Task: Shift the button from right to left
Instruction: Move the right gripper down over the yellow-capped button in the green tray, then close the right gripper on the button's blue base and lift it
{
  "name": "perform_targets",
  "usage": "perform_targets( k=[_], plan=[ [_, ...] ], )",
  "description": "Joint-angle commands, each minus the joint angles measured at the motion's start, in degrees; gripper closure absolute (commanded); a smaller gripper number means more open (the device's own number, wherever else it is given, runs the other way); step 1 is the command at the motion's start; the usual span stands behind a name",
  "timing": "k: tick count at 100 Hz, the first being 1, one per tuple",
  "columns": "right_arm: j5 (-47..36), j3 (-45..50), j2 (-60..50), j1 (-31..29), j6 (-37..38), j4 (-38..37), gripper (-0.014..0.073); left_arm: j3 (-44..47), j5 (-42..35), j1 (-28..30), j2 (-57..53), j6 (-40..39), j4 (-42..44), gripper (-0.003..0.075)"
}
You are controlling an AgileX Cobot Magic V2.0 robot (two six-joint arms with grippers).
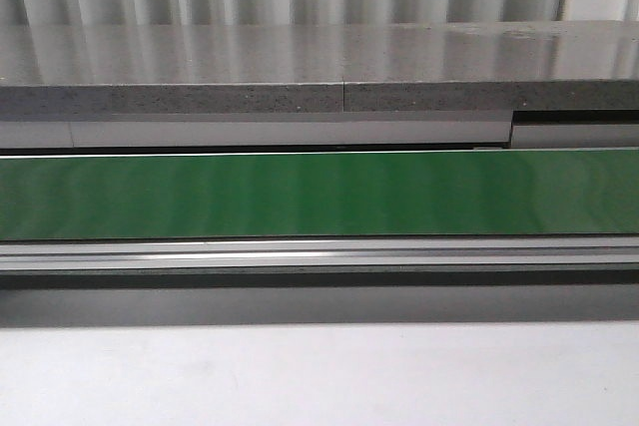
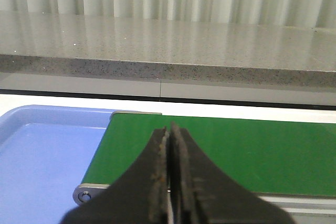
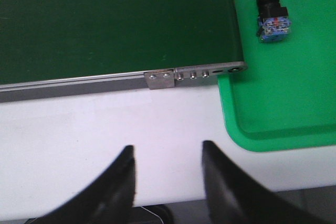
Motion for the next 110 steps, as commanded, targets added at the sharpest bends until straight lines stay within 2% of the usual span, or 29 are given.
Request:
perform_targets(
  k=[1,17,48,60,75,110],
  plan=[
    [-2.3,-3.4,2.8,-1.0,1.4,-1.1,0.002,1.4,-4.4,0.1,-1.9,0.0,-0.5,0.074],
    [-3.0,-5.8,7.4,-5.0,1.4,-3.5,0.0001,1.4,-4.4,0.1,-1.9,0.0,-0.5,0.074],
    [-5.8,-9.5,15.4,-20.3,2.2,-3.8,0.0001,1.4,-4.4,0.1,-1.9,0.0,-0.5,0.074],
    [-5.9,-10.6,19.8,-24.1,2.5,-3.5,0.0001,1.4,-4.4,0.1,-1.9,0.0,-0.5,0.074],
    [-6.4,-10.9,25.8,-26.0,2.5,-3.4,0.0001,1.4,-4.4,0.1,-1.9,0.0,-0.5,0.074],
    [-15.4,-12.4,40.7,-27.1,2.5,-2.5,0.0001,1.4,-4.4,0.1,-1.9,0.0,-0.5,0.074]
  ],
)
